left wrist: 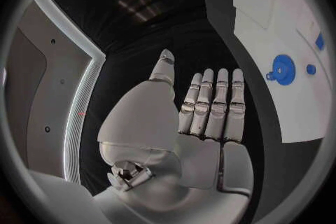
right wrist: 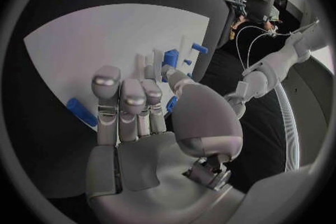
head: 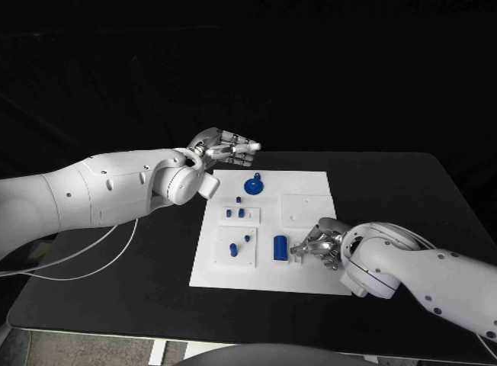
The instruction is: Assemble the parts on the task board
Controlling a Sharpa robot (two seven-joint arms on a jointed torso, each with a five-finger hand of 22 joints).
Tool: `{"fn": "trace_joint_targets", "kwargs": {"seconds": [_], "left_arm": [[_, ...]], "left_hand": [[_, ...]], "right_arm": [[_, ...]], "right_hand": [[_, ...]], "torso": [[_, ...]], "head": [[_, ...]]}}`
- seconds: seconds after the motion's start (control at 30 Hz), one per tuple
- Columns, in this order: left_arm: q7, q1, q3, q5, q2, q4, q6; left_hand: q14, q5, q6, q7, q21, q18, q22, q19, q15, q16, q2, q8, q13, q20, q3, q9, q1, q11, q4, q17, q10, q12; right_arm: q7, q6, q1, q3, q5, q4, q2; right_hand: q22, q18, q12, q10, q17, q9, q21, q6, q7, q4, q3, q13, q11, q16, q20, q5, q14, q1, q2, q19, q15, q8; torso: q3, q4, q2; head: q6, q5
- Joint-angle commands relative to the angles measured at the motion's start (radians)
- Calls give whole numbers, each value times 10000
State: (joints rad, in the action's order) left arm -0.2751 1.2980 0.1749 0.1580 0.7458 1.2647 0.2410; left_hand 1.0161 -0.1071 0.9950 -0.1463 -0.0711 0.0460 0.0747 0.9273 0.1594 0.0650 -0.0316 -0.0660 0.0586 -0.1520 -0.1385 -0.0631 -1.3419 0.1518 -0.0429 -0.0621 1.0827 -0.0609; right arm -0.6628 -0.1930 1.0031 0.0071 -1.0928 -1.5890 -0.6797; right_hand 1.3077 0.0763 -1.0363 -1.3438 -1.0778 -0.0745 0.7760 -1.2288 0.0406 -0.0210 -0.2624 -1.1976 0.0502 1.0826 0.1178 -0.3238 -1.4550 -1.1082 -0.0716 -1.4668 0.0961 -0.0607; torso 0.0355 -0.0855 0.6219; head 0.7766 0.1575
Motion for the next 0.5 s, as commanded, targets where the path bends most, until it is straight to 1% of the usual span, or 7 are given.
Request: {"fn": "trace_joint_targets", "kwargs": {"seconds": [0.03,0.13,0.17,0.27,0.33,0.37,0.5], "left_arm": [[-24,7,-7,-59,12,20,-153],[-22,7,-7,-59,16,9,-156],[-20,7,-7,-59,16,7,-157],[-17,7,-7,-59,17,3,-158],[-15,7,-7,-59,21,-1,-157],[-15,7,-7,-59,22,-4,-157],[-21,7,-7,-59,23,-14,-159]], "left_hand": [[-18,-14,23,-70,-27,86,-15,43,58,-49,-24,5,-4,-7,15,9,85,3,-60,13,-62,-14],[-20,-21,28,-65,-27,83,-15,41,59,-51,-23,4,-5,-8,16,8,73,4,-52,13,-66,-13],[-20,-21,28,-65,-27,83,-15,41,59,-51,-23,4,-5,-8,16,8,73,4,-52,13,-66,-13],[-20,-21,28,-65,-27,83,-15,41,59,-51,-23,4,-5,-8,16,8,73,4,-52,13,-66,-13],[-20,-21,28,-65,-27,83,-15,41,59,-51,-23,4,-5,-8,16,8,73,4,-52,13,-66,-13],[-20,-21,28,-65,-27,83,-15,41,59,-51,-23,4,-5,-8,16,8,73,4,-52,13,-66,-13],[-20,-21,28,-65,-27,83,-15,41,59,-51,-23,4,-5,-8,16,8,73,4,-52,13,-66,-13]], "right_arm": [[-22,32,-27,-2,-47,-61,-43],[26,43,-37,-2,12,-92,-66],[39,40,-39,-2,23,-98,-70],[91,-23,-43,-2,48,-117,-92],[157,-176,-45,-2,59,-140,-132],[185,-242,-45,-2,60,-152,-159],[324,-462,-47,34,56,-219,-319]], "right_hand": [[820,-103,1,-20,-3,6,25,-48,-24,-202,-43,7,-24,30,90,-206,5,179,-103,-557,90,-29],[819,-100,5,-23,4,6,25,-47,-18,-159,119,10,-32,22,86,-77,4,296,-190,-558,84,-29],[816,-97,7,-25,9,4,17,-52,-11,-101,230,12,-39,17,83,134,4,329,-235,-557,80,-30],[811,-79,23,-22,31,-1,-6,-51,9,332,793,25,-55,-6,66,304,6,134,-318,-559,75,-37],[807,-72,20,-27,37,-1,-21,-45,9,525,964,26,-60,-11,66,560,5,100,-381,-558,65,-30],[806,-69,-3,-30,47,-1,-23,-35,15,571,993,8,-65,-21,66,689,7,68,-395,-560,64,-29],[811,-51,-89,-17,54,-8,8,-15,27,840,1058,-79,-81,-20,56,814,5,-125,-463,-565,53,-35]], "torso": [[6,-8,4],[5,-10,6],[5,-10,6],[3,-5,2],[4,-2,5],[6,-3,6],[11,-5,5]], "head": [[3,5],[-1,5],[-1,5],[1,-15],[-6,-27],[-14,-32],[-43,-50]]}}
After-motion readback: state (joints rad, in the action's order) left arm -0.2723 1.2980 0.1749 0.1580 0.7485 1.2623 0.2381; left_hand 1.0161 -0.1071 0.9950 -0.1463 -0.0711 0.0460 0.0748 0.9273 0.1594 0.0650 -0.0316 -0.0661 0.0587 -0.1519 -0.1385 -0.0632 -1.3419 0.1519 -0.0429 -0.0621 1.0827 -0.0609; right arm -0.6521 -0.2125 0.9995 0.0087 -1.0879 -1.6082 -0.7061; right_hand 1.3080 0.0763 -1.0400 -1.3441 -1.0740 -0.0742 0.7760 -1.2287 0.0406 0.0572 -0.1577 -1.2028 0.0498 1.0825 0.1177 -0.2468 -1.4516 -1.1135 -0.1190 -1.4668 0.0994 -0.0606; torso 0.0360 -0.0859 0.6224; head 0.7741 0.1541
